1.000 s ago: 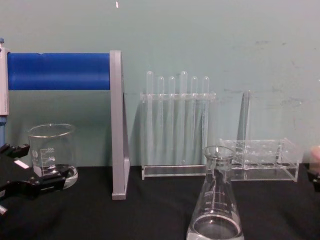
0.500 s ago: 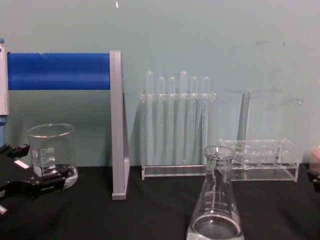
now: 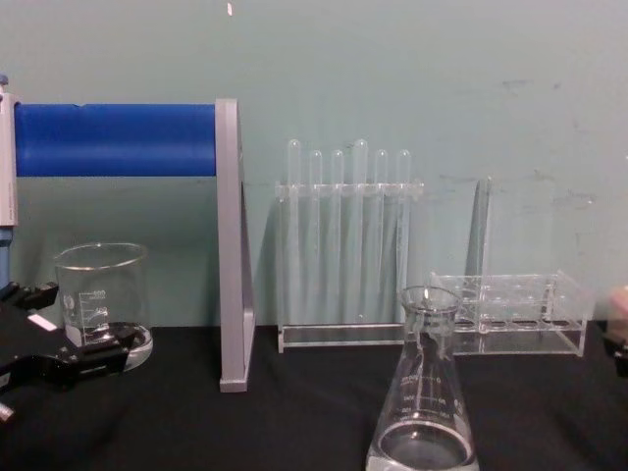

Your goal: Grasp the erlenmeyer flask with one hand, shake it three times, then place it back.

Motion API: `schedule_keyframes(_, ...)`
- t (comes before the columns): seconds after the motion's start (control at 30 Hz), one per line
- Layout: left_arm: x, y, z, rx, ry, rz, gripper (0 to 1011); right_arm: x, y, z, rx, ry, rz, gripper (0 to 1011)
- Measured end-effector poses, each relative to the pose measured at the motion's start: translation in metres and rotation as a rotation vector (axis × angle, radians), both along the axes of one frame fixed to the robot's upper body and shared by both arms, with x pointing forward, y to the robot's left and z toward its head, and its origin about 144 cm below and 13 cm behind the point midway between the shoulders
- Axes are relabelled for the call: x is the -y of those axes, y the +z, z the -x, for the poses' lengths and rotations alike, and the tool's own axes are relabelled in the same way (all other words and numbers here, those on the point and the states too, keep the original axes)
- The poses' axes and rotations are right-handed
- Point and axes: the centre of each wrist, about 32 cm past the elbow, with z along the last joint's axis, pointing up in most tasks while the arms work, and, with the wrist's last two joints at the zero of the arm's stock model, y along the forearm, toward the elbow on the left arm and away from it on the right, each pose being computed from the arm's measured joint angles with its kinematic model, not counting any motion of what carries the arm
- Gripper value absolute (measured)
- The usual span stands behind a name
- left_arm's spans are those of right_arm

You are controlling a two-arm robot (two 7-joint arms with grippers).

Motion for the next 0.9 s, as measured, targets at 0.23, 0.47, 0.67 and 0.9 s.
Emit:
schedule_keyframes(0.23, 0.0, 0.0, 0.0, 0.0, 0.0, 0.0, 1001, 0.001, 0.001, 0.001, -0.003, 0.014, -0.011, 1002)
schedule_keyframes(0.47, 0.0, 0.0, 0.0, 0.0, 0.0, 0.0, 1001, 0.002, 0.003, 0.008, -0.018, 0.044, -0.05, 1003)
schedule_keyframes(0.67, 0.0, 0.0, 0.0, 0.0, 0.0, 0.0, 1001, 0.001, 0.003, 0.017, -0.043, 0.089, -0.104, 1003)
schedule_keyframes(0.9, 0.0, 0.0, 0.0, 0.0, 0.0, 0.0, 1001, -0.004, 0.003, 0.027, -0.078, 0.156, -0.18, 1003)
